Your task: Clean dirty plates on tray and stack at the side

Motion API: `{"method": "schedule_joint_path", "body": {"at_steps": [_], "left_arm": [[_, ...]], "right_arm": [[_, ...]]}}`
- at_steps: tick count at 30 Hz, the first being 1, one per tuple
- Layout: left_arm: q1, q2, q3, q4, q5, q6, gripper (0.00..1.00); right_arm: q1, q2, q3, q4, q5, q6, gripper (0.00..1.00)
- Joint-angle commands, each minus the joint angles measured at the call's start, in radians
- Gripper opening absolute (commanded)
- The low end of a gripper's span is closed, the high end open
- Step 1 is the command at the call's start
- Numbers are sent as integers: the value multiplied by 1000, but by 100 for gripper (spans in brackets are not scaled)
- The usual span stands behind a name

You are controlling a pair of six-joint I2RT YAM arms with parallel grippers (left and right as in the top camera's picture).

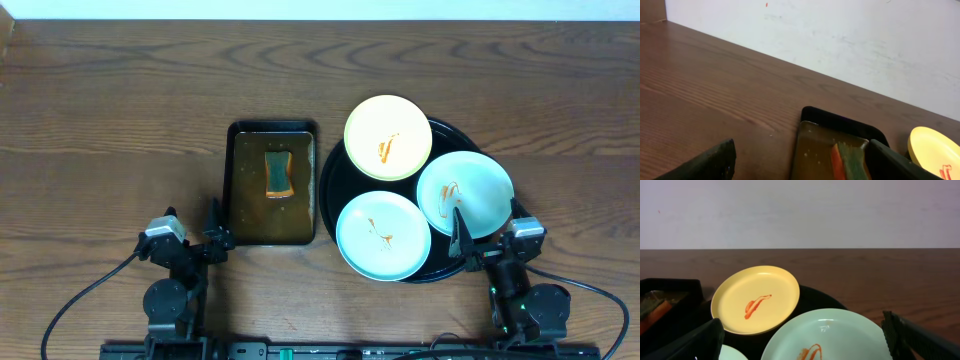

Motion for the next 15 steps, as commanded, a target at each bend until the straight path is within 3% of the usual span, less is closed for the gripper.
{"method": "schedule_joint_path", "body": {"at_steps": [1,15], "left_arm": [[5,-6,-14,-45,-10,17,84],[5,-6,-14,-45,-10,13,84]], "right_arm": [[6,-5,-1,-3,-5,-8,99],[6,-5,-1,-3,-4,4,99]]}}
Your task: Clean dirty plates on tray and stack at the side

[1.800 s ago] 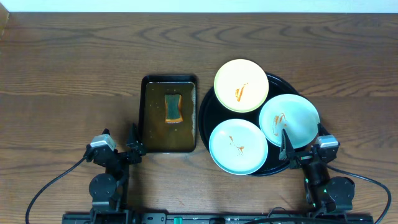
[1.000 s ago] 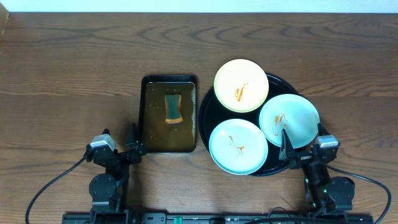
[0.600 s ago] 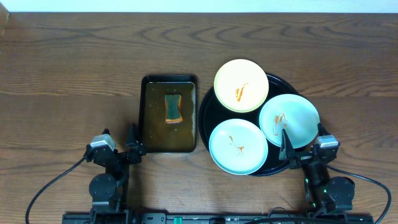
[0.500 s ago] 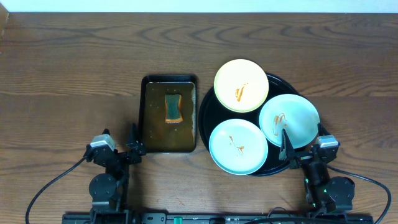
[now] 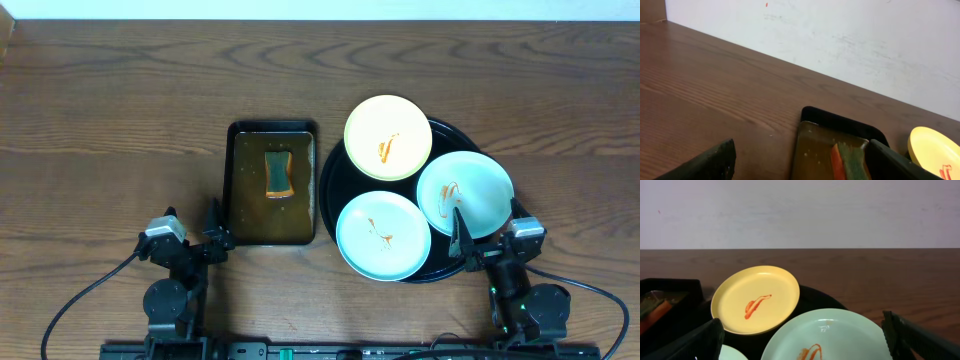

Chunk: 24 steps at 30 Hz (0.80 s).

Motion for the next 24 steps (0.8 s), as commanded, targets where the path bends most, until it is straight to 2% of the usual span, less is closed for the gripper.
{"method": "schedule_joint_path", "body": {"at_steps": [1,8,13,18,24], "left_arm": [[5,-6,-13,-49,-10,13,84],[5,18,39,-109,-10,13,84],[4,108,143,-204,-10,14,84],[4,250,254,-283,-10,13,84],[4,507,462,-437,-9,14,84]], "right_arm": [[6,-5,-1,-3,-3,18,99],[6,1,2,-6,-4,42,99],[6,37,76,-134,-4,60,99],[6,129,193,-242,-4,66,99],[6,345,384,-407,-9,204,99]]}}
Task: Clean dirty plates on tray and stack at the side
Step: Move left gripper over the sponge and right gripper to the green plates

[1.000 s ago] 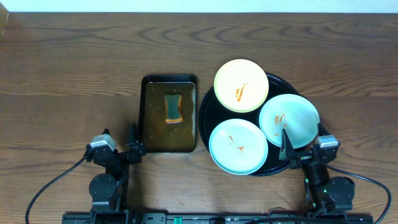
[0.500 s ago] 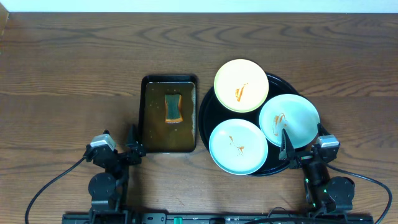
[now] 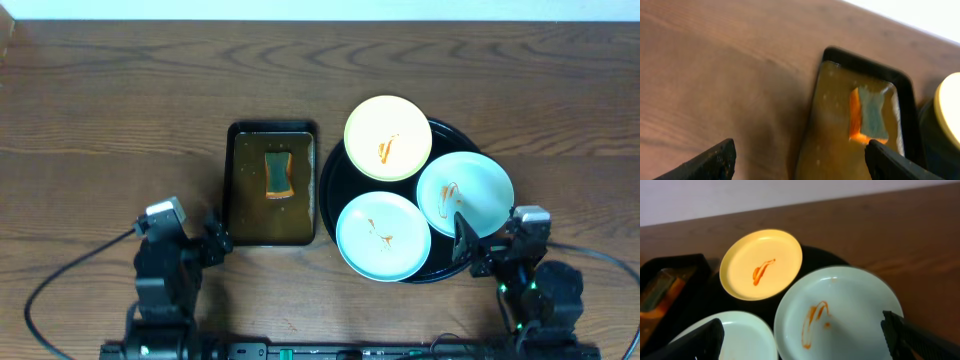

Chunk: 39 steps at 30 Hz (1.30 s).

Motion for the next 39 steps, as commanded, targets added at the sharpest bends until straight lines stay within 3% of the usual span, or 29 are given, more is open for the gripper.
{"method": "schedule_joint_path", "body": {"at_steps": [1,10,14,25,28,31,34,39], "left_arm": [[4,150,148,-78,-8,18,84],[4,466,525,-446,-7,29,84],[4,535,634,-526,14,28,84],[4,544,647,-518,35,27,84],[4,545,647,-492,92,13,84],[4,559,647,-434,146,32,83],[-11,611,651,-384,146,32,82],[-72,738,699,-351,139,74,82]], "right_arm": [[6,121,108,-70,-26,91,99],[6,497,386,-443,-99,90,99],[6,623,476,-539,-99,75,99],[6,714,524,-523,-171,25,99],[7,712,524,-525,-170,48,83],[39,712,524,-531,-158,101,75],[134,722,524,-560,-41,191,75],[201,779,521,-563,-28,259,76]]}}
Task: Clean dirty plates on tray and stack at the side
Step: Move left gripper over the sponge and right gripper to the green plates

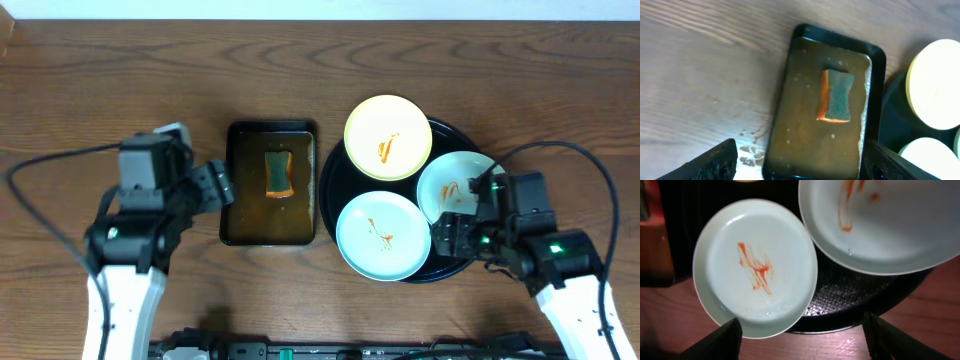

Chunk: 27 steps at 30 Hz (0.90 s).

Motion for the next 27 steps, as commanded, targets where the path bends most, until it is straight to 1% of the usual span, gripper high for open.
{"method": "schedule_joint_path", "body": {"at_steps": [1,4,8,11,15,20,24,25,27], "left_arm": [[-55,109,74,11,-3,48,82],[-98,208,112,19,-36,47,82],[-141,299,114,59,-35,47,82],[-175,356,114,91,-35,47,82],[-211,412,114,118,-35,47,82],[-241,470,114,129,-35,47,82],[-248,517,113,146,-35,47,82],[-248,526,113,152,-35,47,82],[-248,542,113,163,-35,47,82]], "right_arm": [[46,58,16,-7,43,88,76],[76,118,2,5,-2,101,76],[104,214,-6,25,-1,174,73],[112,286,-6,55,-1,198,74],[112,375,-6,82,-1,205,68],[112,481,-6,127,-1,206,55],[112,552,-6,162,-1,205,52],[112,565,-6,168,-2,206,48],[112,588,-6,183,-2,206,42]]}}
